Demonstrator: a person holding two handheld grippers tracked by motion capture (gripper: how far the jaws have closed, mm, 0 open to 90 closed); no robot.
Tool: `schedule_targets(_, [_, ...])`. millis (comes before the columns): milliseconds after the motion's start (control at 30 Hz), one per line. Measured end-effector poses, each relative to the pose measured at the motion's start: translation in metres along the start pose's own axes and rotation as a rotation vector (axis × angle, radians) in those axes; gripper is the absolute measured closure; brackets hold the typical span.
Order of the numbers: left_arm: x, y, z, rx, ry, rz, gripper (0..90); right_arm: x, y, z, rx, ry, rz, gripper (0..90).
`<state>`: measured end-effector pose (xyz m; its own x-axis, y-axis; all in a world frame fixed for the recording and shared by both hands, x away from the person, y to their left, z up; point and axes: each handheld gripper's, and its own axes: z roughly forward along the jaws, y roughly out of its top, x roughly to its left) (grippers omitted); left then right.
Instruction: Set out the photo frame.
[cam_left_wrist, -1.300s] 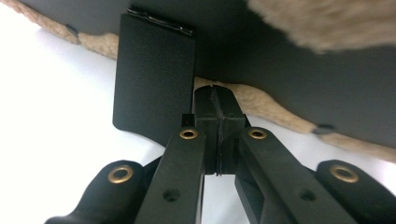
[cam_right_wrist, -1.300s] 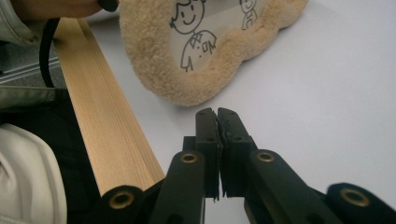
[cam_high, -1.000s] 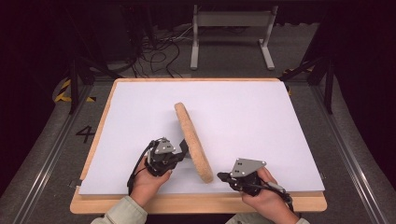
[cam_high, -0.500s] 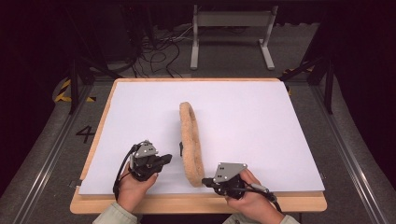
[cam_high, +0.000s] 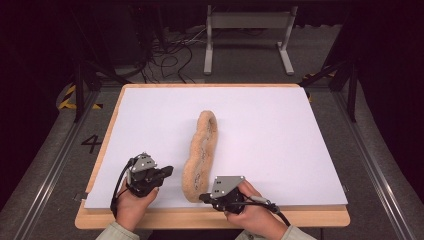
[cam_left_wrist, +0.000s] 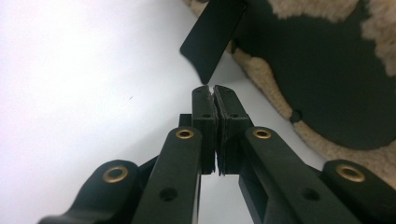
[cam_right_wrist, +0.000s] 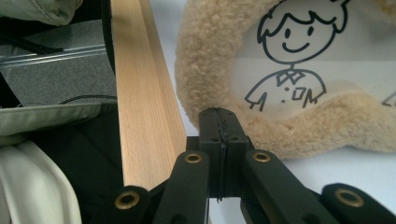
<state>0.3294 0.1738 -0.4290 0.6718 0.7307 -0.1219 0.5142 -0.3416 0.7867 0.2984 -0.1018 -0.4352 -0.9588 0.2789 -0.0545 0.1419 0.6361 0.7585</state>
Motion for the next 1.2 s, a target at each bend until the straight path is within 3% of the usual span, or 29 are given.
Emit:
schedule_targets(367, [0.001,-0.011,-0.017,-0.025,0.02,-0.028,85.4,0.003,0.016,0.022,-0.009,0.022,-0.007,90.0])
schedule_targets(567, [0.0,-0.019,-0.026,-0.036,0.005,-0.034,81.4,0.004,0.024,0.032,-0.015,0.021,-0.015,88.7])
schedule_targets(600, [-0.002,-0.021,-0.029,-0.038,-0.006,-0.046,80.0,0.003,0.024,0.032,-0.014,0.024,-0.018,87.0])
schedule_targets(733, [-0.005,-0.024,-0.038,-0.082,-0.024,-0.028,73.8,-0.004,0.02,0.023,-0.018,0.003,-0.002,84.3])
schedule_targets(767, [-0.009,-0.025,-0.04,-0.077,-0.053,-0.069,71.9,-0.007,0.019,0.019,-0.022,-0.008,0.005,83.8])
schedule_targets(800, [-0.009,-0.025,-0.042,-0.093,-0.043,-0.039,70.2,-0.011,0.018,0.015,-0.028,-0.021,0.013,83.4])
schedule_targets(933, [-0.018,-0.026,-0.044,-0.106,-0.069,-0.031,59.7,-0.032,0.01,-0.006,-0.055,-0.1,0.075,82.0])
schedule_targets(1033, [-0.022,-0.028,-0.045,-0.104,-0.074,-0.016,57.1,-0.039,0.007,-0.013,-0.063,-0.127,0.096,81.5])
schedule_targets(1133, [-0.024,-0.03,-0.049,-0.113,-0.112,-0.041,51.7,-0.048,0.003,-0.02,-0.07,-0.157,0.119,80.8])
schedule_targets(1200, [-0.025,-0.031,-0.05,-0.111,-0.128,-0.035,49.0,-0.052,0.0,-0.024,-0.07,-0.174,0.132,80.2])
